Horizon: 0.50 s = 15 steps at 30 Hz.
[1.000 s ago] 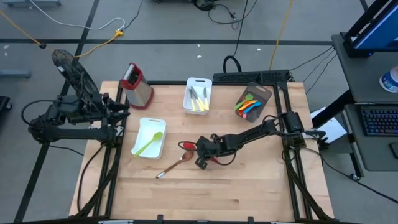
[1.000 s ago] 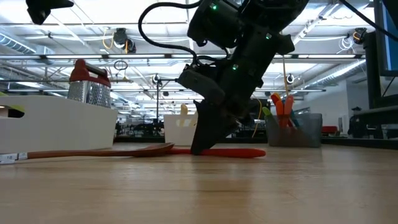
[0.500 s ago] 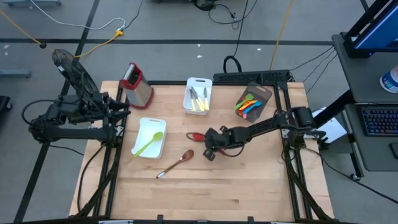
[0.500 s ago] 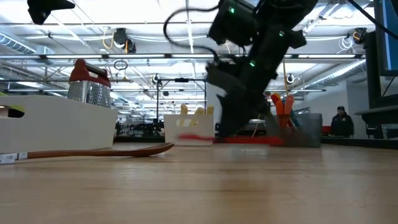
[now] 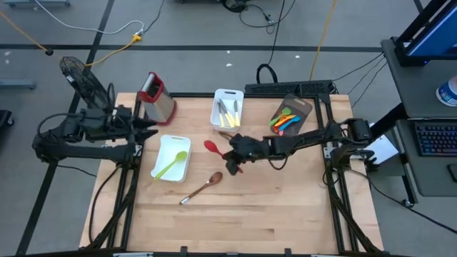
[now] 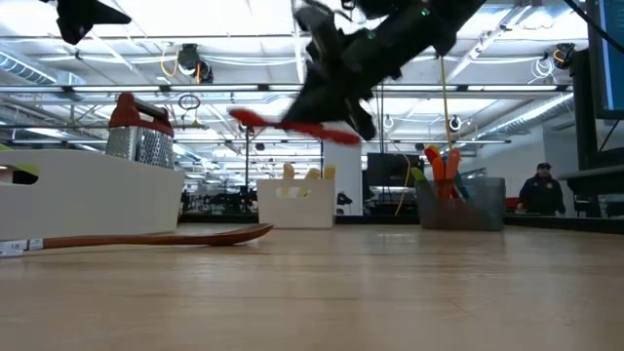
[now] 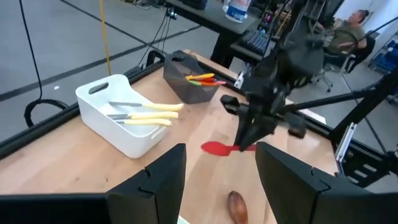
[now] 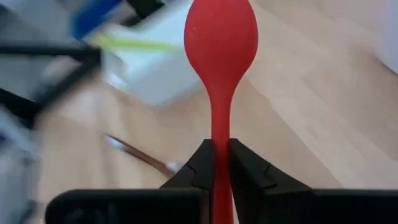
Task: Pick & Place Kitchen Items
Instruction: Put the red serving spoon into the bottom white bin
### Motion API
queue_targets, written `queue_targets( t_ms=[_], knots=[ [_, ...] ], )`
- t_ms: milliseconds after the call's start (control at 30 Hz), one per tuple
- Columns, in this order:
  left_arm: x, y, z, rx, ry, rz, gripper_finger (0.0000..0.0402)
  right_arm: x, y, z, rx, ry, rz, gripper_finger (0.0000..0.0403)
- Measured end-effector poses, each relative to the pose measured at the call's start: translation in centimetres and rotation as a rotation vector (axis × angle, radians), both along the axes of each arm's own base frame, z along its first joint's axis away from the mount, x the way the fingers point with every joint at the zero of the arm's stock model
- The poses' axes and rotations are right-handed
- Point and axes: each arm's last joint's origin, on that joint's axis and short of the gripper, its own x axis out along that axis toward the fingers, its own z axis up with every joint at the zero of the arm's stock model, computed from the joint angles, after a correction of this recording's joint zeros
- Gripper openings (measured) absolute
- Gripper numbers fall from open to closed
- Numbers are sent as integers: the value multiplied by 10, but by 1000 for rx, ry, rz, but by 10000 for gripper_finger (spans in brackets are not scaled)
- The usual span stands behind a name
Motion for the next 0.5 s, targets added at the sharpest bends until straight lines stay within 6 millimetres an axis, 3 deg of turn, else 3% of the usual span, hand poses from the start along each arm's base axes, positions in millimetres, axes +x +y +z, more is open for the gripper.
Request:
queue_targets(
  t_ms=[300,500],
  knots=[
    [33,-2,3,-27,11,-125,200,11,-30,52,126,-482,76,18],
    [61,-2,9,-21,-43,-183,200,11,-46,65,195,-614,135,18]
  ],
)
